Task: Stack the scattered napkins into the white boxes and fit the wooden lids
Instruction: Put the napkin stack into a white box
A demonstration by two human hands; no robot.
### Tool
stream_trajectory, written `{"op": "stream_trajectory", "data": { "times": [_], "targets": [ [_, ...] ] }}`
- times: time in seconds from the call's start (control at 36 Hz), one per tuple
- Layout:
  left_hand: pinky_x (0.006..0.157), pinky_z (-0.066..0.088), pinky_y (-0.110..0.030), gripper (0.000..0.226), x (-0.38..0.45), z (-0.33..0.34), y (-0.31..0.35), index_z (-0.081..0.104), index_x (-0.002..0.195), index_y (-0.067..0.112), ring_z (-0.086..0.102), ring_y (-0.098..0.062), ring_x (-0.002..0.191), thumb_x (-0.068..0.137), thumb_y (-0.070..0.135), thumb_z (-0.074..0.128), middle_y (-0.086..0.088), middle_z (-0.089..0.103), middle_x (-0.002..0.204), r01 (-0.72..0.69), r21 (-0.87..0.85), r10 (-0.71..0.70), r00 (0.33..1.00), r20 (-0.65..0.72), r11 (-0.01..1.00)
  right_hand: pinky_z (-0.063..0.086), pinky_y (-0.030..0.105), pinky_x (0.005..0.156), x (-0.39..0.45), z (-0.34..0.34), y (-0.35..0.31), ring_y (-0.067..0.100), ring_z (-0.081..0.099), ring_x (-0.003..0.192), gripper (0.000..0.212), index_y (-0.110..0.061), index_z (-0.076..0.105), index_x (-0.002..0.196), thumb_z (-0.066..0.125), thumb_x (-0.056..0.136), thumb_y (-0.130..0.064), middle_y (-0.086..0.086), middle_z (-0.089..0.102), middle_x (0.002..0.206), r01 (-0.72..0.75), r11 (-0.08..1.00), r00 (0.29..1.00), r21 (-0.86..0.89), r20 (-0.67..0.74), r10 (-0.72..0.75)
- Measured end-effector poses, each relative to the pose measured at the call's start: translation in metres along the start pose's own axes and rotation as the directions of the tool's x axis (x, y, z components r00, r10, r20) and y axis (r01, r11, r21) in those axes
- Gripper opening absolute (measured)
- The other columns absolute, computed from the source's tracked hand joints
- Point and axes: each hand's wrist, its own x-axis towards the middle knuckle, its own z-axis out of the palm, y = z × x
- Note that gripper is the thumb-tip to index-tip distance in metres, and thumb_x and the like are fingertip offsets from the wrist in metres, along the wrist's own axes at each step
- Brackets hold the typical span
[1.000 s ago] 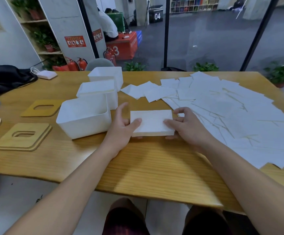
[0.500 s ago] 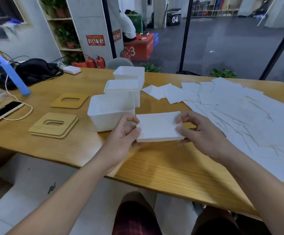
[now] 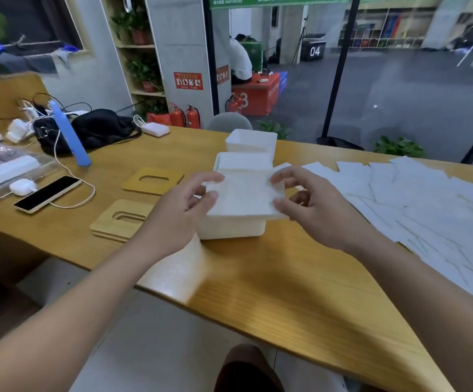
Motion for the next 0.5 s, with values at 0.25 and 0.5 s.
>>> {"op": "stream_trajectory", "data": {
  "times": [0.25,0.5],
  "targets": [
    [0.061,0.044,-0.037,0.018,0.050,-0.023,-0.020,0.065,0.119,0.043,0.053,-0.015,0.065,0.114,0.033,0.052,0.000,0.064,0.082,0.040,0.220,-0.034,0.999,-0.034,0.975,0.060,0.036,0.084,0.072,0.024,0.002,0.011,0.065,0.101,0.026,-0.035,0.061,0.128,0.069,0.103,-0.034,-0.011,0.062,0.118,-0.053,0.992,0.998,-0.112,0.033,0.057],
    [0.056,0.041,-0.030,0.011,0.049,-0.004,-0.028,0.063,0.117,0.041,0.054,-0.007,0.060,0.111,0.035,0.058,0.008,0.065,0.081,0.088,0.322,-0.119,0.990,0.078,0.943,0.059,0.033,0.081,0.069,0.025,0.020,0.012,0.064,0.091,0.022,-0.037,0.067,0.120,0.075,0.099,-0.033,-0.003,0.067,0.109,-0.117,0.982,0.989,-0.148,0.070,0.129]
  ]
}}
